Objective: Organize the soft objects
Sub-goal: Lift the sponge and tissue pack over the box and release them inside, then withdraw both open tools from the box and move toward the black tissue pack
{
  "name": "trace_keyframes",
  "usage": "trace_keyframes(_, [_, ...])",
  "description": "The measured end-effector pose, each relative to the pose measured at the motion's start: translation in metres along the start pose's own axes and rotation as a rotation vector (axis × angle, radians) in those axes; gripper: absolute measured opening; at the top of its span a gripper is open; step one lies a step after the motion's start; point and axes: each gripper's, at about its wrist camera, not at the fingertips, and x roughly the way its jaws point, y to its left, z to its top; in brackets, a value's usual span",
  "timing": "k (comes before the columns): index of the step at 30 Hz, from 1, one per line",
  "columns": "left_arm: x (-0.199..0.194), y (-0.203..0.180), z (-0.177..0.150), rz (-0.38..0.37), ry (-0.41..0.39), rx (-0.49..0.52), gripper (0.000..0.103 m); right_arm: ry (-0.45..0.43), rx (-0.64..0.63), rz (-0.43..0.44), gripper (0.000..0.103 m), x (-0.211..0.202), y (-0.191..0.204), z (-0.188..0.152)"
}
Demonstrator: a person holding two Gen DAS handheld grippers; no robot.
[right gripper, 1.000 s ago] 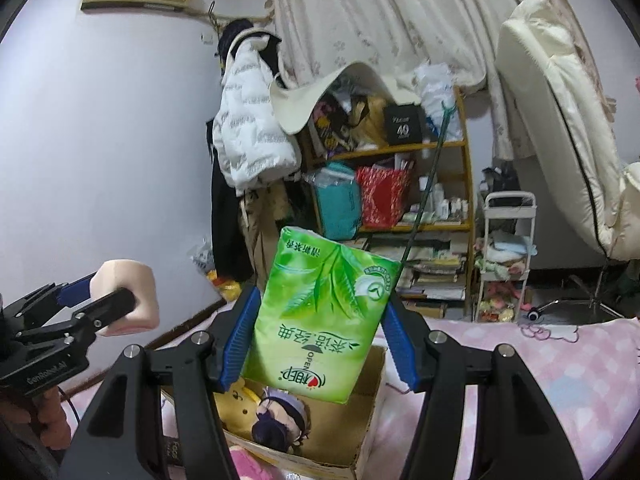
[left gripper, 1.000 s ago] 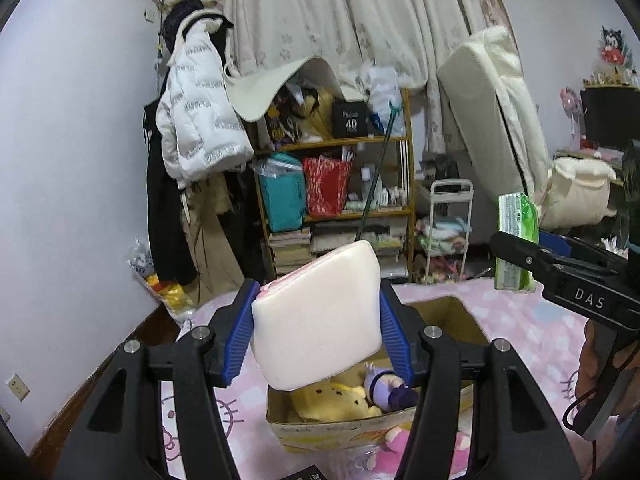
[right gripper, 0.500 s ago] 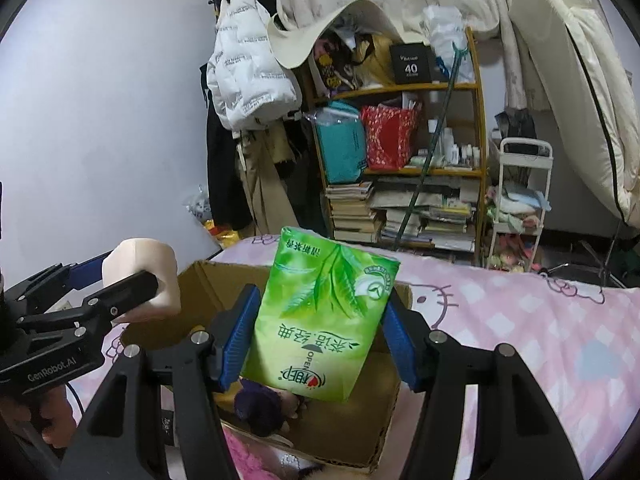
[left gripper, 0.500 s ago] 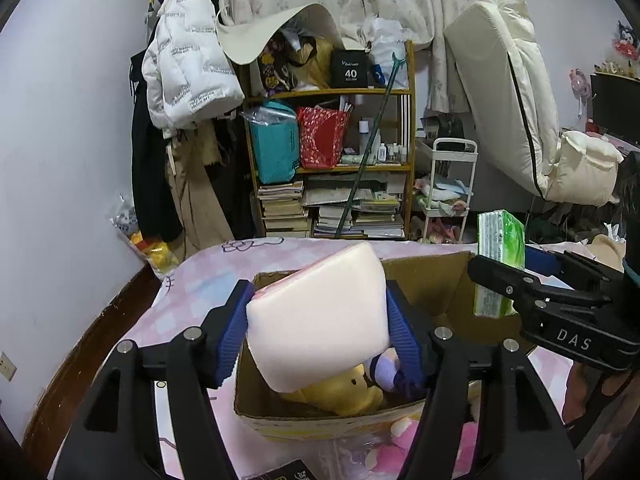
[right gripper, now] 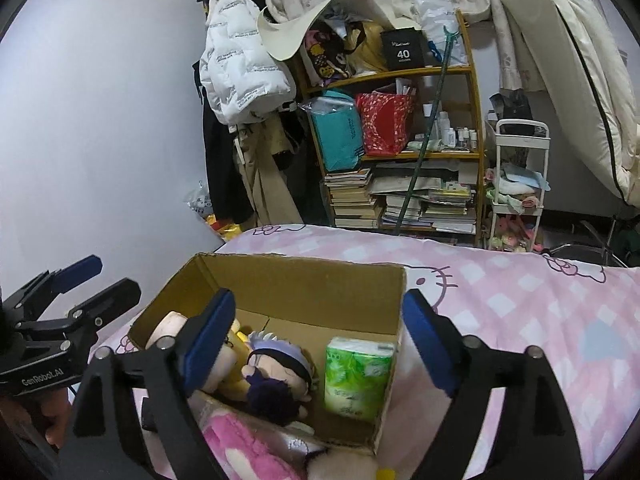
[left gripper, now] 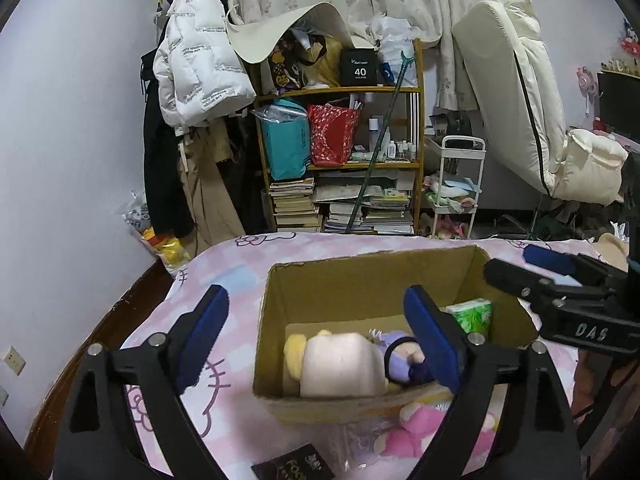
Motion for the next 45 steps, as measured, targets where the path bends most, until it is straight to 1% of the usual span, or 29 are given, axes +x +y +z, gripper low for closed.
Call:
trace_keyframes(2, [-0.008, 0.003, -0.002, 0.010, -0.002, -0.007, 0.093, -0.006, 0.001, -0.006, 0.092, -0.008, 0.000, -0.001])
trace_keyframes(10, [-0.041, 0.007, -0.009, 0.030, 0.021, -0.012, 0.095, -0.026, -0.009, -0.035, 0.093, -0.043, 0.006, -0.002])
trace_keyframes(18, [-0.079, 0.009, -0.018, 0.063, 0.016, -0.016, 0.096, -0.051, -0.013, -0.044, 0.093, -0.078, 0.015, -0.010])
trace_keyframes(28, [-0.106, 0.012, -0.034, 0.080, 0.072, -0.044, 0.096, -0.077, -0.020, -0.070, 0.093, -0.114, 0.021, -0.023])
trace_keyframes(33, [-0.109, 0.016, -0.039, 0.096, 0.102, -0.050, 0.096, -0.078, -0.008, -0.068, 0.093, -0.118, 0.021, -0.028])
trace_keyframes(36, [-0.103, 0.019, -0.042, 0.111, 0.125, -0.052, 0.096, -0.062, 0.008, -0.067, 0.093, -0.113, 0.019, -0.031])
trace_keyframes(39, [-0.099, 0.023, -0.047, 0.174, 0.107, -0.060, 0.096, -0.031, 0.025, -0.069, 0.093, -0.104, 0.014, -0.035])
trace_keyframes(42, [-0.087, 0.030, -0.049, 0.150, 0.140, -0.087, 0.096, 0.000, 0.039, -0.077, 0.093, -0.092, 0.010, -0.037])
trace_keyframes(45, [-0.076, 0.034, -0.049, 0.164, 0.158, -0.085, 0.096, 0.012, 0.044, -0.115, 0.093, -0.082, 0.007, -0.038])
